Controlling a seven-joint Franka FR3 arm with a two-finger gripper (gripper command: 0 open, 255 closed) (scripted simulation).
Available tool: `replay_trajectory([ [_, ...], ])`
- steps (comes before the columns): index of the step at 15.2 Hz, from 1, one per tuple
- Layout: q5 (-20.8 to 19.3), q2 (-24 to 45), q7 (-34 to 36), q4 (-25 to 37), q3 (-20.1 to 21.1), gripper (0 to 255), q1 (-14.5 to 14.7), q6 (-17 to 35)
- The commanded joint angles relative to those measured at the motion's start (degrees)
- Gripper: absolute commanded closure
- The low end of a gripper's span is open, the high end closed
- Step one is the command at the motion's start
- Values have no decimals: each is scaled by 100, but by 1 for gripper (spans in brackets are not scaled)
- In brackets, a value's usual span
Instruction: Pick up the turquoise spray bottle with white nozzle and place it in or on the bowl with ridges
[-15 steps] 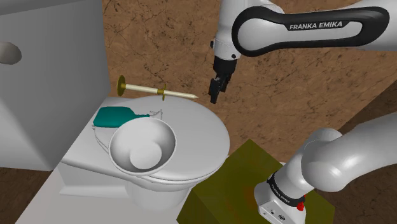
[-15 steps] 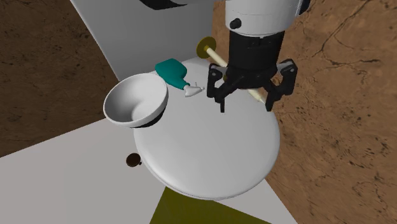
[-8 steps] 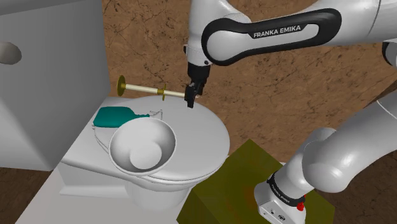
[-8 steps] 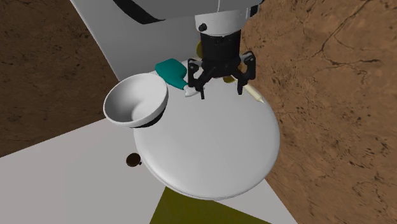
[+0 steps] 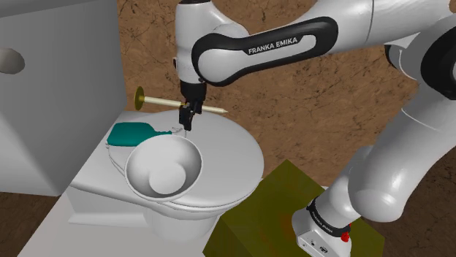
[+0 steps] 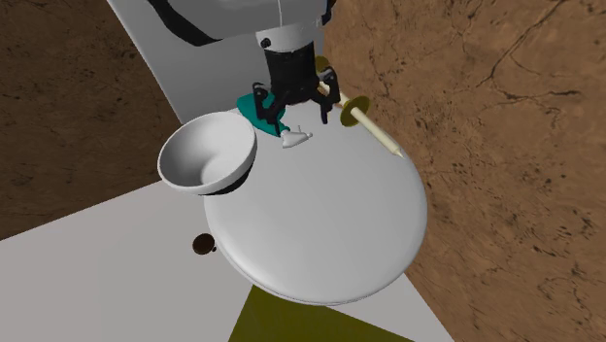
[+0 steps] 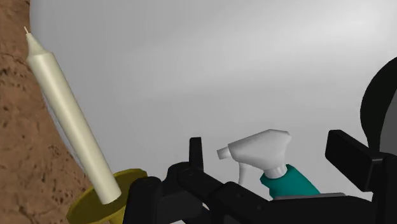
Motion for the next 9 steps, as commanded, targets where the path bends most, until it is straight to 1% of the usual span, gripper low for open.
replay_trajectory([
  [1, -146, 418, 21, 368, 66, 0, 97, 57],
  [9, -713, 1910, 81, 1860, 228, 0, 649, 64],
])
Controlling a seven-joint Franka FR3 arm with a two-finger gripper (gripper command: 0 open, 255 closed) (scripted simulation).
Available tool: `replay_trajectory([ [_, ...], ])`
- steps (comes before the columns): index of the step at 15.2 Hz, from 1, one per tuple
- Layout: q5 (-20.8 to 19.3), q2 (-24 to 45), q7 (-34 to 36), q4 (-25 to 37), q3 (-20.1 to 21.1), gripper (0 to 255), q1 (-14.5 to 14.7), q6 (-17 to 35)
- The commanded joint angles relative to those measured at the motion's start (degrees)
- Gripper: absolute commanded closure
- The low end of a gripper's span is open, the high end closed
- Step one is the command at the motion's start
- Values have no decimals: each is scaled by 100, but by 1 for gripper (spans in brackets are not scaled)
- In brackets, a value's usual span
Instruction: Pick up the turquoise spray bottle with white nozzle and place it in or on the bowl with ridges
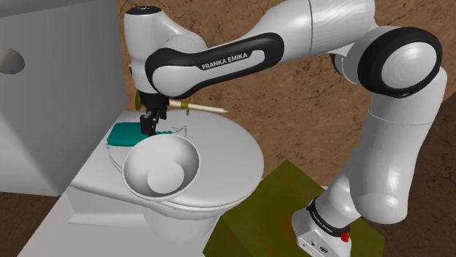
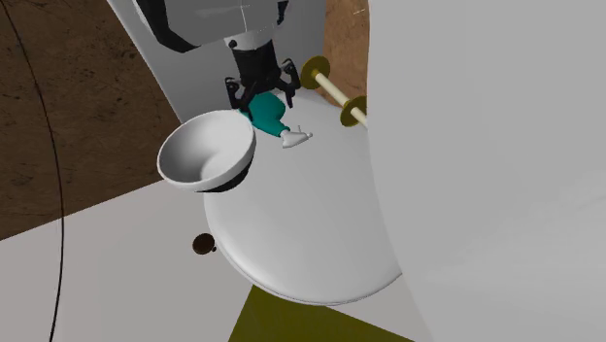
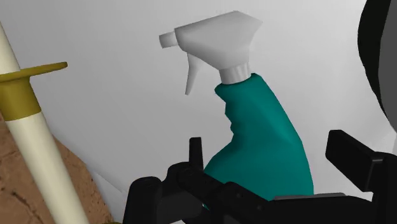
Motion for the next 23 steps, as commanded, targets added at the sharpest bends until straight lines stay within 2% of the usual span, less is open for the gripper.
replay_trajectory([
  [1, -52, 209, -7, 112, 35, 0, 95, 10],
  [8, -131, 392, 46, -130, -73, 0, 128, 433],
  [15, -61, 375, 3, -134, -210, 0, 246, 447],
  [16, -79, 522, -27, 98, -229, 255, 263, 361],
  [17, -92, 560, -8, 98, -233, 255, 275, 399],
  [19, -11, 376, -232, -181, -249, 255, 61, 526],
  [20, 44, 293, -309, -108, -232, 255, 18, 384],
  [23, -9, 456, -273, 91, -254, 255, 74, 337],
])
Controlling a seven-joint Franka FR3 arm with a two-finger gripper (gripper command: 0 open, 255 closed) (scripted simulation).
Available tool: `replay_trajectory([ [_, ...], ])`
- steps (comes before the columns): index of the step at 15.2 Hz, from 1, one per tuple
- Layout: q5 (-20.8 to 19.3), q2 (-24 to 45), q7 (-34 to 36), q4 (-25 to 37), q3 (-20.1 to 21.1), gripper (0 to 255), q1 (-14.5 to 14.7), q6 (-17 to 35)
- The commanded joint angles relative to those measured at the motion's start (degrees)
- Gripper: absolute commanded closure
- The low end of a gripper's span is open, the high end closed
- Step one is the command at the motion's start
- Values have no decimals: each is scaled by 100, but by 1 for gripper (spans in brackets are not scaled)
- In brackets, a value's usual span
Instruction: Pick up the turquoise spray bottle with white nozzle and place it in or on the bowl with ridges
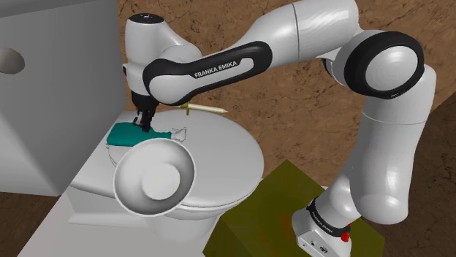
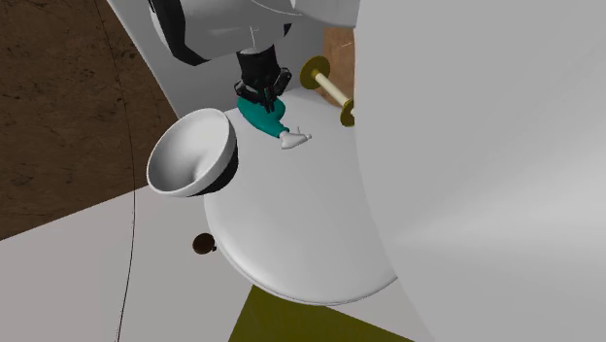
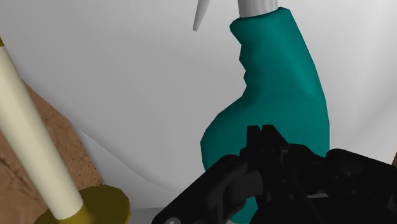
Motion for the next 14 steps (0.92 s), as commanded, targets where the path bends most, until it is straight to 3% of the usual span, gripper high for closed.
replay_trajectory([
  [1, -41, 177, -32, -61, -91, 255, -67, -528],
  [2, -74, 56, 280, -230, -41, 255, 160, -514],
  [3, -42, -4, 99, 1, -33, 255, 56, 4],
  [4, -42, -4, 99, 1, -32, 0, 55, 4],
  [7, 4, -174, 357, -7, -11, 0, 218, -891],
  [14, -81, -5, 419, -225, -64, 0, 214, -527],
])
